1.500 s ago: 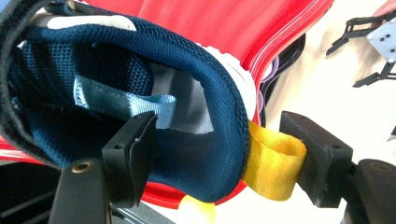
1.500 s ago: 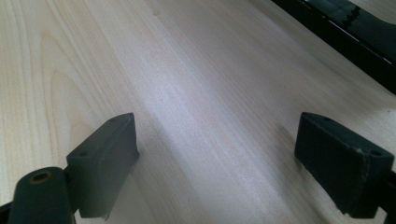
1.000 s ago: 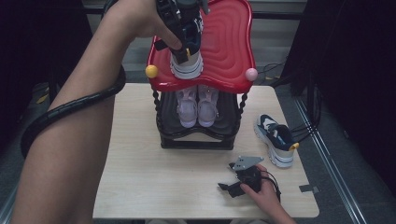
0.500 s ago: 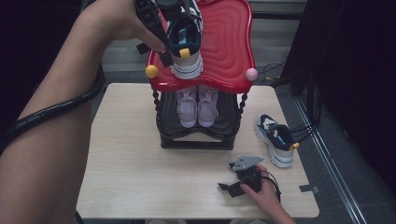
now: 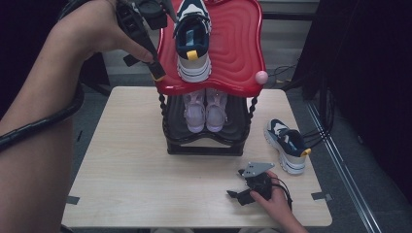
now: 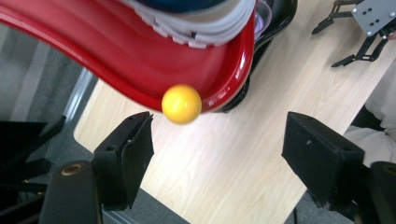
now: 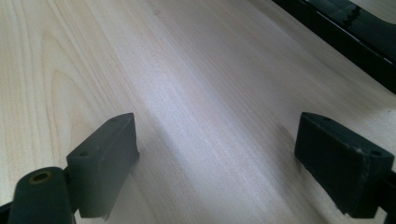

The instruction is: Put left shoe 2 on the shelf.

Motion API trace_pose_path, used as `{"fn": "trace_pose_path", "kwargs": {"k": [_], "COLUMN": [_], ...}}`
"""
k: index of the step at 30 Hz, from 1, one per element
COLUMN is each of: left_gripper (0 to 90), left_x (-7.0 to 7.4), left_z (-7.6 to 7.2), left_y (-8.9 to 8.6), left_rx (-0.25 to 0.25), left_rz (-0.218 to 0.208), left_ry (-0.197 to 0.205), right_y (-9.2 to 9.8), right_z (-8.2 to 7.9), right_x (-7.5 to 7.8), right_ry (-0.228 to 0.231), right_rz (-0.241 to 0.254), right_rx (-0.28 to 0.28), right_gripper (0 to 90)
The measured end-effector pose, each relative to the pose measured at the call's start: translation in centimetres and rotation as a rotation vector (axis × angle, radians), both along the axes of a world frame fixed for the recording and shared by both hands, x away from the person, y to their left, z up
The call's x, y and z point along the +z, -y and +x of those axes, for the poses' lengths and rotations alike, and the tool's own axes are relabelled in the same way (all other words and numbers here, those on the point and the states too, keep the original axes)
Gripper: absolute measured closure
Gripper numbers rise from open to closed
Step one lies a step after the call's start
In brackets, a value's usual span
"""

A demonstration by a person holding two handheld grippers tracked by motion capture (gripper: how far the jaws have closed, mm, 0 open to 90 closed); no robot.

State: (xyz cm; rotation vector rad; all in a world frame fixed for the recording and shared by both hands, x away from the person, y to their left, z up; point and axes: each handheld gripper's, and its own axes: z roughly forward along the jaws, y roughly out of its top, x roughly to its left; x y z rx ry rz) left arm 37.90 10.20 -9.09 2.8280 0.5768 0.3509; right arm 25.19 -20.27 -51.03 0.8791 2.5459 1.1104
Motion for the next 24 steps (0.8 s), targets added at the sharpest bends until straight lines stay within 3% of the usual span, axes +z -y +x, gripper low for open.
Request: {"fn": "trace_pose_path", "kwargs": {"k": [15,24], "left_gripper": [20.3,19.2], "left_x": [-1.7,-3.5], "left_z": [-0.9,-1.0], "left_y": [-3.9,-6.2], "left_rx": [0.062,0.097], "left_rz": [-0.034,-0.044], "left_ry": [-0.041,-0.087], "right_y": [0.0,0.0], "right_z": [0.0,0.0], "right_x": [0.0,0.0], "right_ry": [-0.002,-0.001], "right_rz": [0.001,0.001], "right_rx": [0.0,-0.001], "right_gripper": [12.6,12.6]}}
